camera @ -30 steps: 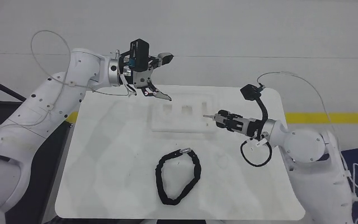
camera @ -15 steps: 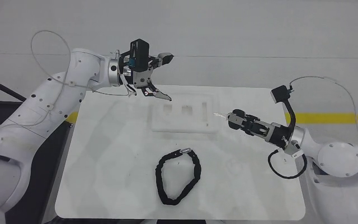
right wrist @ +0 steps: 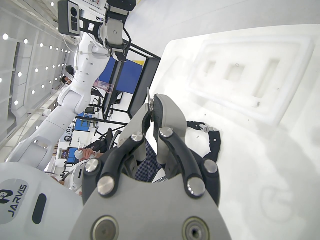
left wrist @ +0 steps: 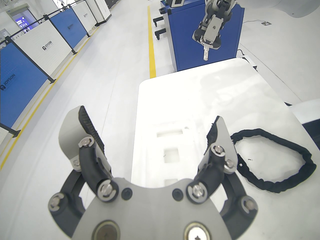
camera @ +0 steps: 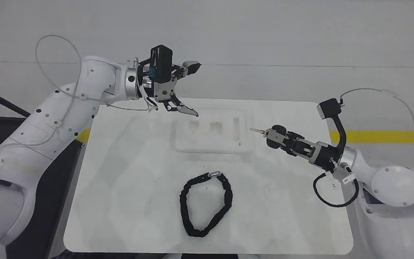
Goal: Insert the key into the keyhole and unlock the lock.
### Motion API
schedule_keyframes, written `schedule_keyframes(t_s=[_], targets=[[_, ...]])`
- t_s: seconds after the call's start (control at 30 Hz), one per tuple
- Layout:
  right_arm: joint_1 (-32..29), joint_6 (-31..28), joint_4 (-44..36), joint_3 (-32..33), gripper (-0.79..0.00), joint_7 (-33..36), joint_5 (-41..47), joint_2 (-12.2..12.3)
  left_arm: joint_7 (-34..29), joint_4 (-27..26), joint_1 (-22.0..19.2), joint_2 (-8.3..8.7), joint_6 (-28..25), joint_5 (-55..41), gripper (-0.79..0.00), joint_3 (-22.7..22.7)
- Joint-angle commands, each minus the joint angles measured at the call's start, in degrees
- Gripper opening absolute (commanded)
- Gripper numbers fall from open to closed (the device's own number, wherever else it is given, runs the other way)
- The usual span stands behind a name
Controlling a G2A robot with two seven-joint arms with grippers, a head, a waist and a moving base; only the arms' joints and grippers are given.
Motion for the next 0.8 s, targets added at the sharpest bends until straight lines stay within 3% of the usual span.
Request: schedule_keyframes(t_s=[0.0,0.27,0.47,0.77], targets=[[0.0,0.0,0.0,0.0,-0.785,0.0,0.0,0.0,-0.21,-0.16,0.21,0.0,0.27,0.0,0.0,-0.01],[0.0,0.0,0.0,0.0,-0.785,0.0,0.0,0.0,-3.61,-3.22,5.25,-0.02,0.0,-0.58,0.0,0.35],[0.0,0.0,0.0,0.0,-0.785,0.0,0.0,0.0,-3.5,-4.71,8.81,-0.27,0.0,0.71,0.0,3.31],[0.0,0.0,0.0,0.0,-0.785,0.0,0.0,0.0,-3.34,-3.37,11.7,-2.5,0.0,3.22,0.0,7.48]])
